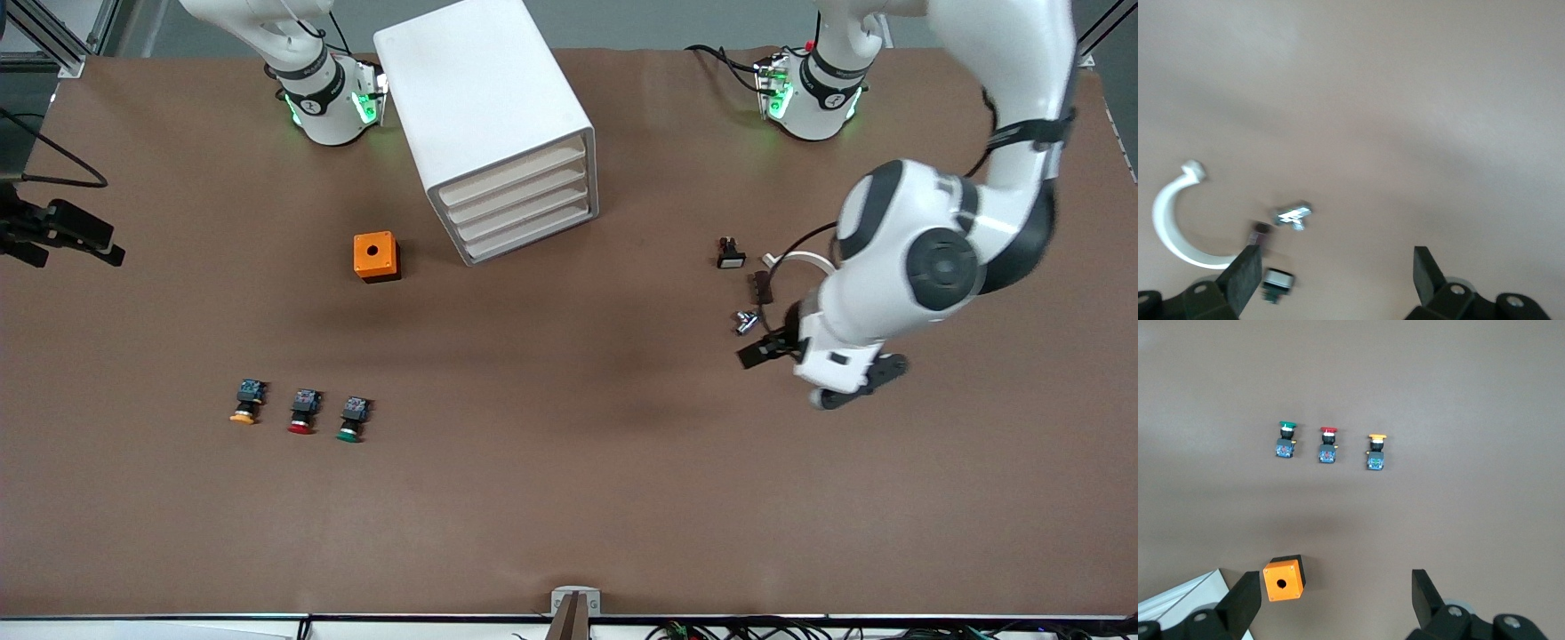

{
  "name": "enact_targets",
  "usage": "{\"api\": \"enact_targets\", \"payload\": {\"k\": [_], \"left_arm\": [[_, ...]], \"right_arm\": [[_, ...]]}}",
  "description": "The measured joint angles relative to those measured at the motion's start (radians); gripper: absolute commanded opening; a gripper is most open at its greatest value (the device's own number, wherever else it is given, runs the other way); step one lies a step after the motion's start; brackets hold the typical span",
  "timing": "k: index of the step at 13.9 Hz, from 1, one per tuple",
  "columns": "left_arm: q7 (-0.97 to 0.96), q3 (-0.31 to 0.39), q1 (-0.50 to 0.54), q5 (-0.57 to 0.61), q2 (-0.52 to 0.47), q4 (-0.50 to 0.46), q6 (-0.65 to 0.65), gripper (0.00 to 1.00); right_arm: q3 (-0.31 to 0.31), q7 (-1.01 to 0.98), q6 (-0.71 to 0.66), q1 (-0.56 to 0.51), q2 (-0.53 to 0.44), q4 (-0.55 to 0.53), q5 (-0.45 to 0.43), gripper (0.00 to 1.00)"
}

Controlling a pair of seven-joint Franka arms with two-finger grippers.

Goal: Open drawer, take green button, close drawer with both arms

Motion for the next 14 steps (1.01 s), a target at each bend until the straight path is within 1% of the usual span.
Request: {"api": "enact_targets", "payload": {"k": [2, 6, 10, 14], "left_arm": [[0.077, 0.0, 0.054, 0.015, -0.057, 0.001, -0.055, 1.0], [0.168, -0.001, 0.09, 0.089, -0.184, 0.001, -0.179, 1.0], [0.32, 0.0, 0.17, 0.092, -0.28, 0.0, -0.256, 1.0], [0.481, 0.002, 0.22, 0.092, -0.358, -0.001, -0.322, 1.0]], "right_arm": [[0.001, 0.0, -0.017, 0.013, -0.001, -0.003, 0.0, 1.0], [0.001, 0.0, -0.013, 0.023, -0.001, -0.011, -0.006, 1.0], [0.0, 0.0, 0.035, 0.023, -0.001, -0.013, -0.019, 1.0], [0.0, 0.002, 0.042, 0.022, -0.001, -0.017, -0.028, 1.0]]}}
